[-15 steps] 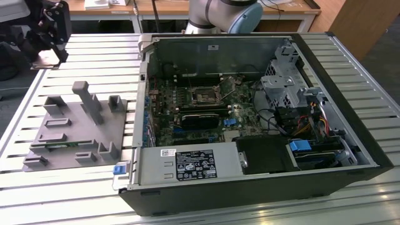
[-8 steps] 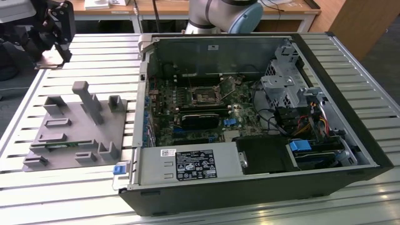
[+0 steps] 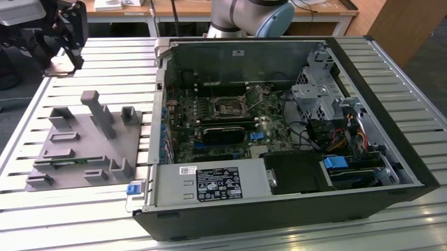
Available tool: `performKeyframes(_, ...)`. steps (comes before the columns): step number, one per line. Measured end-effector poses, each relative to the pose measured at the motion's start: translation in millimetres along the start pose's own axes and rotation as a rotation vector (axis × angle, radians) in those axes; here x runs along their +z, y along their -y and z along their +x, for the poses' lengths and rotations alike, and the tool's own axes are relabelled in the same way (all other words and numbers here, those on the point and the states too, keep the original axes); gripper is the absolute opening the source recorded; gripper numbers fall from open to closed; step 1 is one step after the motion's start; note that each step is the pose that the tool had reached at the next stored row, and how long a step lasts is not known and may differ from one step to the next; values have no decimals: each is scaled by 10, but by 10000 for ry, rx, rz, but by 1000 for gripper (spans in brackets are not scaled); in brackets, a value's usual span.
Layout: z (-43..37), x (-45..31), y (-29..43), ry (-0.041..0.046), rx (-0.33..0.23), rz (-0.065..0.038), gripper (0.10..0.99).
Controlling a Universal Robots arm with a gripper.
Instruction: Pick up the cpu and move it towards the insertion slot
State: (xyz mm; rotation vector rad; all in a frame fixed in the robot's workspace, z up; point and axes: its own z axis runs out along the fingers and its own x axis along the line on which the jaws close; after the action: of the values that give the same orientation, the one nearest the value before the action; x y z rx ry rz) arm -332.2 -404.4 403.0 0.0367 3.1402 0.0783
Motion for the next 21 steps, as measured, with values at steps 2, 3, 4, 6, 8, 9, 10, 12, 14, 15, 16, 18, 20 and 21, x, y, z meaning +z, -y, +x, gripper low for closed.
performKeyframes(2,-11,0,0,-1,1,0,537)
performKeyframes(3,-17,0,-1,-1,1,0,537)
performKeyframes(4,-23,-1,-1,-1,1,0,537)
performKeyframes(6,-37,0,-1,-1,1,0,537)
performKeyframes(8,-51,0,-1,0,0,0,537)
performKeyframes(9,-58,0,-1,0,0,0,537)
performKeyframes(10,-65,0,-2,-1,0,0,537)
performKeyframes(12,-83,0,-2,0,0,0,537)
performKeyframes(14,-107,0,-3,-1,1,1,537)
performKeyframes(15,-119,0,-3,-1,1,0,537)
performKeyframes(16,-132,0,-3,-1,1,0,537)
performKeyframes(18,-160,0,-4,-1,1,1,537)
performKeyframes(20,-185,0,-4,0,0,0,537)
performKeyframes(21,-196,0,-5,0,0,0,537)
